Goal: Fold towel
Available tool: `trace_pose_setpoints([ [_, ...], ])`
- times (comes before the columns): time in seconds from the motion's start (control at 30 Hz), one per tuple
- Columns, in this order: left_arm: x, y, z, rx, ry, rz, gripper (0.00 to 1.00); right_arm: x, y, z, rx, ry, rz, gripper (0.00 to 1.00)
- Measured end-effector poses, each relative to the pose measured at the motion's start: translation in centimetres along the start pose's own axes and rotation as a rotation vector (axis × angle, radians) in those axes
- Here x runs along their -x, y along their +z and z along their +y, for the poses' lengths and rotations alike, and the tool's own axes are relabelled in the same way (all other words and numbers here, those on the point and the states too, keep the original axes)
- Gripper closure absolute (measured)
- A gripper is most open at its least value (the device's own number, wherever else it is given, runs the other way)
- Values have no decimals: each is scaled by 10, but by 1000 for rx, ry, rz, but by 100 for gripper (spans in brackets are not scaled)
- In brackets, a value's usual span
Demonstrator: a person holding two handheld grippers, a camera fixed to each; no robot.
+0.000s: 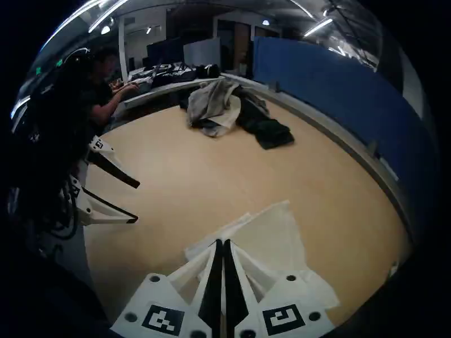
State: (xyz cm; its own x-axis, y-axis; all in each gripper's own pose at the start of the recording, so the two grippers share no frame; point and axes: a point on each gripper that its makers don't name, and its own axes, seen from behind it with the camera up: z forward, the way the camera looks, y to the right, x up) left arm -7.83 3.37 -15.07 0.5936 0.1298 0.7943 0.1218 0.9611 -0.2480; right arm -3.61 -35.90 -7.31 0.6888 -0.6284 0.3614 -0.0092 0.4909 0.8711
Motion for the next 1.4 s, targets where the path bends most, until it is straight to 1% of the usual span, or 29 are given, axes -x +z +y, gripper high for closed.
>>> trace_pose_setpoints([
  [0.2, 8, -3, -10, -10, -13, -2, 5, 19, 29, -23, -52, -7, -60, 98],
  [0.37, 10, -2, -14, -11, -23, 0, 4, 38, 45, -33, -72, 0, -109, 98],
  [0.47, 11, -1, -14, -7, -25, 0, 5, 45, 52, -36, -77, 3, -131, 98],
  [0.7, 11, 1, -10, 4, -21, -1, 4, 52, 60, -41, -82, -7, -165, 98],
  [0.97, 11, 1, -9, 8, -22, 1, 4, 53, 63, -43, -84, -9, -171, 97],
  [1.07, 12, 1, -10, 8, -22, 0, 5, 53, 62, -44, -85, -10, -172, 95],
  [1.17, 13, 2, -11, 8, -21, -2, 5, 52, 61, -44, -85, -9, -170, 90],
  [1.23, 14, 2, -11, 8, -20, -3, 5, 51, 59, -44, -88, -9, -166, 81],
  [1.3, 15, 2, -11, 8, -18, -4, 5, 50, 57, -45, -92, -10, -161, 62],
  [1.37, 15, 2, -11, 9, -18, -4, 4, 48, 54, -46, -94, -13, -155, 55],
  [1.4, 15, 2, -10, 9, -17, -5, 4, 47, 52, -45, -94, -15, -152, 55],
])
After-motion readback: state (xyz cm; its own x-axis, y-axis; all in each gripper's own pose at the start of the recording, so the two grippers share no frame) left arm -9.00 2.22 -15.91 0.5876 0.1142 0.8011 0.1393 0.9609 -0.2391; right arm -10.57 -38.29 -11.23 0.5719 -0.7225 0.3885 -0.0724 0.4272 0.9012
